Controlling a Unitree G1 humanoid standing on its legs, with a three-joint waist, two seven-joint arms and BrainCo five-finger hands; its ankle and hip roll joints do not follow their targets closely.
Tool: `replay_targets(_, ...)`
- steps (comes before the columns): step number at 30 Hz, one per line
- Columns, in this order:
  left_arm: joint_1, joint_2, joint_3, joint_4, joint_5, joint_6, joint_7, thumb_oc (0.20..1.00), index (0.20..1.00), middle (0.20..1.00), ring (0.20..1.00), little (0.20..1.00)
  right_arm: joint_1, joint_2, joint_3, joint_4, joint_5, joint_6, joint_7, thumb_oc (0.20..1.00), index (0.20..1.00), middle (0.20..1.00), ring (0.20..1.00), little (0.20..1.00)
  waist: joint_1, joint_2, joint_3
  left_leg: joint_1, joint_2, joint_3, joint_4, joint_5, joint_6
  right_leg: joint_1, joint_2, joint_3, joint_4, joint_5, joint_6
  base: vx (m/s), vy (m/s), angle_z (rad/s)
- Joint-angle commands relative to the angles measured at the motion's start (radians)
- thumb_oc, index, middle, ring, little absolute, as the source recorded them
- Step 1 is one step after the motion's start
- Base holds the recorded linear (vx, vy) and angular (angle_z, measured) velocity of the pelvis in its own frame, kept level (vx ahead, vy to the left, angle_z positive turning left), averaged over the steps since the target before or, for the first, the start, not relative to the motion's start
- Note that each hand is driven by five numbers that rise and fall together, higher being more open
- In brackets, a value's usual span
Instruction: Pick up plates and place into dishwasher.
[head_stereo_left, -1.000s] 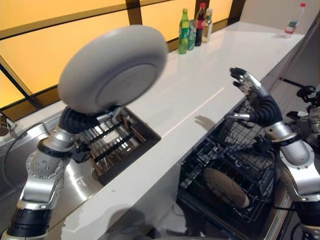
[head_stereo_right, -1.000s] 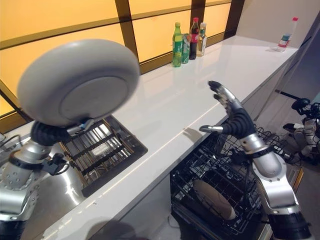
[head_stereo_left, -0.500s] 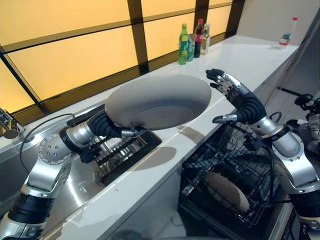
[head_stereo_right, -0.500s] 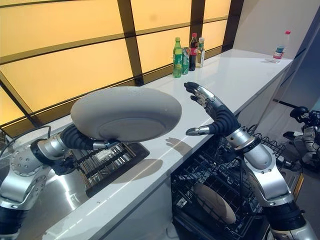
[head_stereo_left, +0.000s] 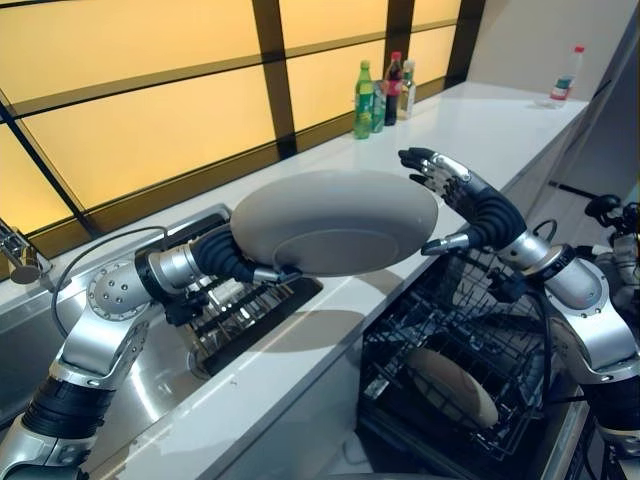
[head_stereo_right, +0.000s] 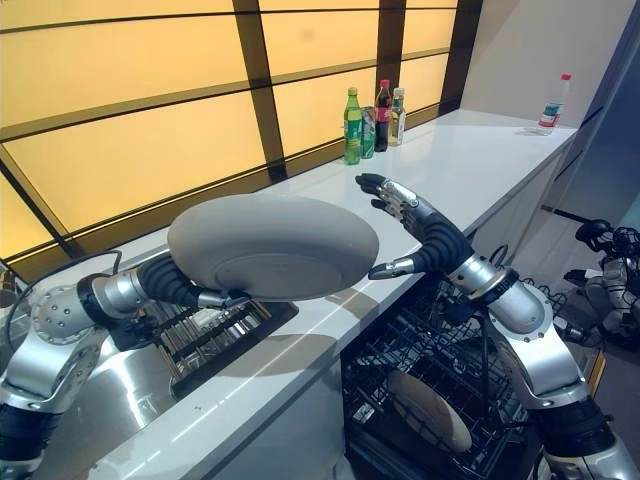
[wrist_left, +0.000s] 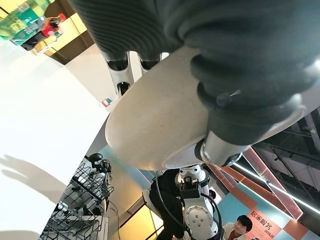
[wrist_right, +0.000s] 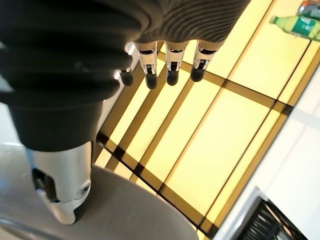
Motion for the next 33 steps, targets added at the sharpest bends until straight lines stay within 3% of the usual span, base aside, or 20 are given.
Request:
replay_targets(1,-0.134,0.033,-0.089,0.046,-0.060,-0.007,-0.009,0.200,0.200,0.200,0.200,0.200,-0.131,-0.001,0.096,-0.084,0.064,-0.006,0.048,1.000,1.000,1.000,1.000,1.000,-0.008,-0.041,-0.052,0.017,-0.020,0.033,0.009,-0.041,0.011,0.025,-0.050,-0.002,0.062,-0.070,0.052,0.00,0.000,0.00)
replay_targets(5,-0.160,0.030,-0.124,0.062,-0.058,0.006,-0.001,0.200,0.200,0.200,0.200,0.200,-0.171,0.008,0.185,-0.100,0.030,0.040,0.107,1.000,1.000,1.000,1.000,1.000,-0.003,-0.042,-0.053,0.018,-0.020,0.034,0.007,-0.038,0.011,0.028,-0.051,-0.006,0.059,-0.068,0.051,0.02,0.003,0.00)
replay_targets(12,-0.168,0.028,-0.157,0.066,-0.047,0.015,0.001,0.200,0.200,0.200,0.200,0.200,-0.229,0.013,0.293,-0.116,0.085,0.059,0.170,1.000,1.000,1.000,1.000,1.000,0.017,-0.052,-0.050,0.016,-0.022,0.020,0.012,-0.035,0.011,0.030,-0.053,-0.013,0.061,-0.068,0.048,0.00,0.000,0.00)
replay_targets(19,-0.190,0.008,-0.197,0.080,-0.048,0.029,-0.016,0.200,0.200,0.200,0.200,0.200,-0.319,0.076,0.383,-0.093,0.064,0.069,0.128,1.000,1.000,1.000,1.000,1.000,0.038,-0.053,-0.053,0.018,-0.023,0.011,0.015,-0.034,0.011,0.036,-0.052,-0.021,0.060,-0.068,0.042,0.00,0.000,0.00)
replay_targets(20,-0.190,0.009,-0.198,0.080,-0.054,0.031,-0.017,0.200,0.200,0.200,0.200,0.200,-0.323,0.078,0.384,-0.090,0.060,0.063,0.119,0.887,0.887,0.887,0.887,0.887,0.040,-0.053,-0.053,0.019,-0.023,0.009,0.014,-0.034,0.011,0.037,-0.053,-0.022,0.058,-0.067,0.042,0.00,0.000,0.00)
replay_targets(21,-0.189,0.007,-0.197,0.078,-0.055,0.034,-0.015,0.200,0.200,0.200,0.200,0.200,-0.328,0.079,0.384,-0.087,0.069,0.057,0.098,0.570,0.570,0.570,0.570,0.570,0.042,-0.053,-0.053,0.019,-0.023,0.008,0.014,-0.033,0.010,0.038,-0.053,-0.025,0.058,-0.066,0.042,0.00,0.000,0.00)
replay_targets(23,-0.186,0.001,-0.193,0.079,-0.058,0.038,-0.011,0.200,0.200,0.200,0.200,0.200,-0.329,0.091,0.374,-0.085,0.080,0.058,0.076,0.200,0.200,0.200,0.200,0.200,0.043,-0.051,-0.053,0.019,-0.022,0.009,0.015,-0.034,0.010,0.040,-0.054,-0.027,0.057,-0.067,0.041,0.00,0.000,0.00)
replay_targets(33,-0.163,-0.061,-0.175,0.094,-0.032,0.044,-0.039,0.200,0.200,0.200,0.200,0.200,-0.267,0.205,0.272,-0.049,0.104,0.025,-0.071,0.200,0.200,0.200,0.200,0.200,0.036,-0.037,-0.059,0.026,-0.021,0.017,0.013,-0.042,0.015,0.041,-0.057,-0.023,0.050,-0.065,0.042,0.00,0.000,0.00)
